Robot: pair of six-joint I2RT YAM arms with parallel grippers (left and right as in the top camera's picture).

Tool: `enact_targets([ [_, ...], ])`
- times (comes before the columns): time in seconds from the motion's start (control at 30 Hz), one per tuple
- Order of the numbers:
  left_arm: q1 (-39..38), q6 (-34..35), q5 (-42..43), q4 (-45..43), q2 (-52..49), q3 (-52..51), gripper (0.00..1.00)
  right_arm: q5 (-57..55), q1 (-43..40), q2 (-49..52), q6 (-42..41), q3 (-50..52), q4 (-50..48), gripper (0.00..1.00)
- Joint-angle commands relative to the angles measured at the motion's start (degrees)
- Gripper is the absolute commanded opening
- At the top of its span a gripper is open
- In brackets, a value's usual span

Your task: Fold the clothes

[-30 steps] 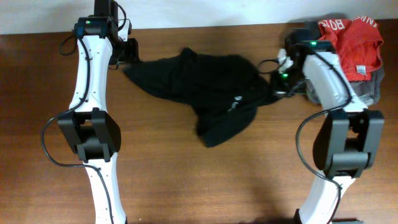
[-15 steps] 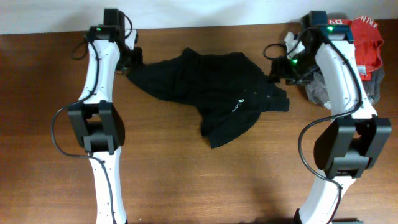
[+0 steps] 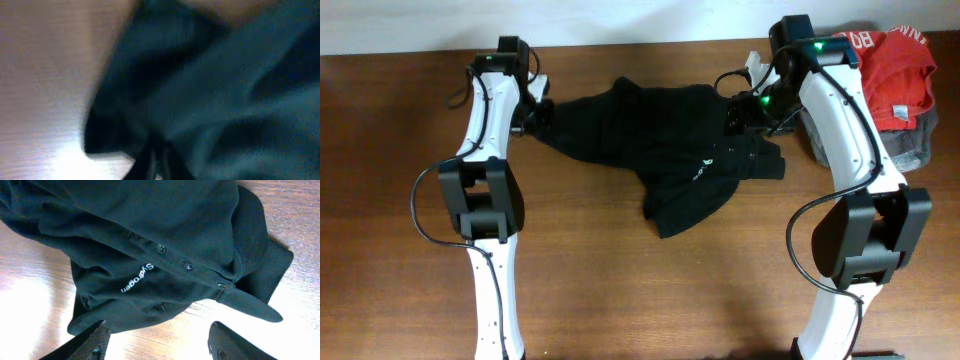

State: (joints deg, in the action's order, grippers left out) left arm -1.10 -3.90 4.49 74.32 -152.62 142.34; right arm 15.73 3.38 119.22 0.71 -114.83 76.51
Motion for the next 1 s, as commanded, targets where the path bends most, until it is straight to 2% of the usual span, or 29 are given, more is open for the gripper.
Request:
enact_targets([
  [0.0,-0.3,1.8,0.8,3.9,-1.5,0.2,0.02,0.3,0.0,-0.4,0.6,-1.1,0.0,0.68],
  [0.33,2.5,4.8,0.2,10.6,-6.8,0.2,0.01,0.3,0.0,-0.4,1.0,-1.1,0.0,0.69],
  [0.5,5.2,8.5,-1.8,16.5,-7.7,0.2,0.01,0.1,0.0,-0.4,1.0,-1.1,-0.3,0.73],
  [0.73,10.2,12.1,-3.9,18.8,-7.7,0.2,0.01,0.1,0.0,-0.4,1.0,-1.1,-1.1,0.76],
  [0.97,14.9,12.6,-3.9,19.2,-7.7,0.2,0.01,0.1,0.0,-0.4,1.0,-1.1,-3.1,0.8],
])
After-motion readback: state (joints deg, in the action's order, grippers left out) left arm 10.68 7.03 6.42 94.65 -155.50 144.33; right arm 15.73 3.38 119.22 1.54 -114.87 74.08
